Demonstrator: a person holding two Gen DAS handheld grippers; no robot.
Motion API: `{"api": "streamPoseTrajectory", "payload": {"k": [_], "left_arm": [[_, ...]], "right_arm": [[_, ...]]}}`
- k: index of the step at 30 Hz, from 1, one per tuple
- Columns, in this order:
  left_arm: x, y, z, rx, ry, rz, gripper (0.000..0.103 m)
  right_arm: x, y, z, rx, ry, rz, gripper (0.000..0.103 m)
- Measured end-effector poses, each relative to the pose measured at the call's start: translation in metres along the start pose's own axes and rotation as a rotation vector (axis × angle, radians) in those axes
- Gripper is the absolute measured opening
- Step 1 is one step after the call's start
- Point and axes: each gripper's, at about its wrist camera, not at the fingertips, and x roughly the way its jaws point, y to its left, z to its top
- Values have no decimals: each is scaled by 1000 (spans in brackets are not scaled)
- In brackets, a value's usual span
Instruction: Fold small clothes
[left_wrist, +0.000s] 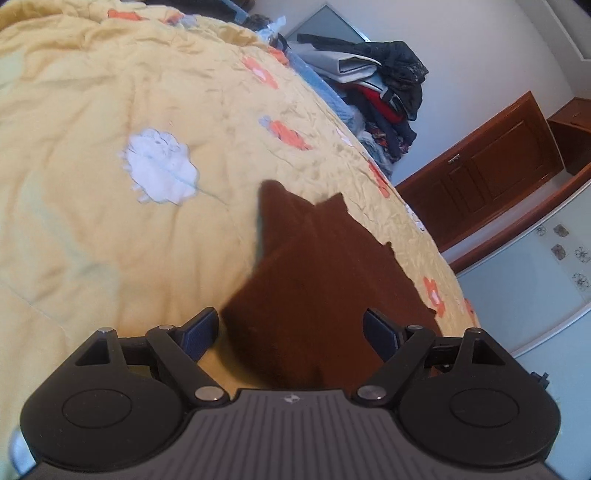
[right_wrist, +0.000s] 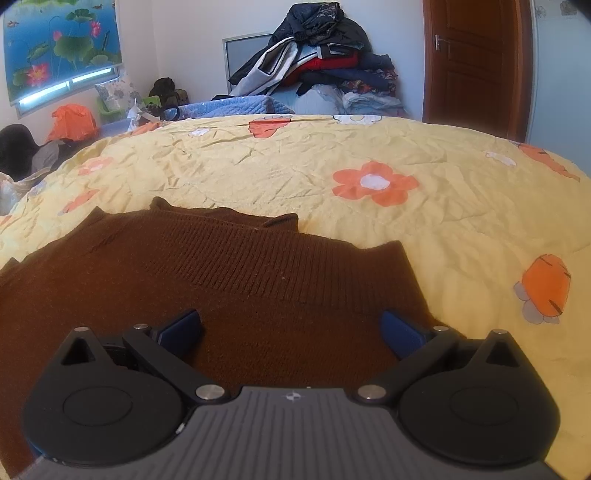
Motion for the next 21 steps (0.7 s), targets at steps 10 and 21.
{"api": "streamPoseTrajectory", "payload": {"k": [10, 21], "left_arm": [[31, -3, 1, -118, 24, 47, 22], [34, -132, -47, 640, -64, 127, 14]], "right_arm": [[-4, -7, -1, 42, -20, 34, 103], [-29, -22, 28, 366, -5, 282, 103]]}}
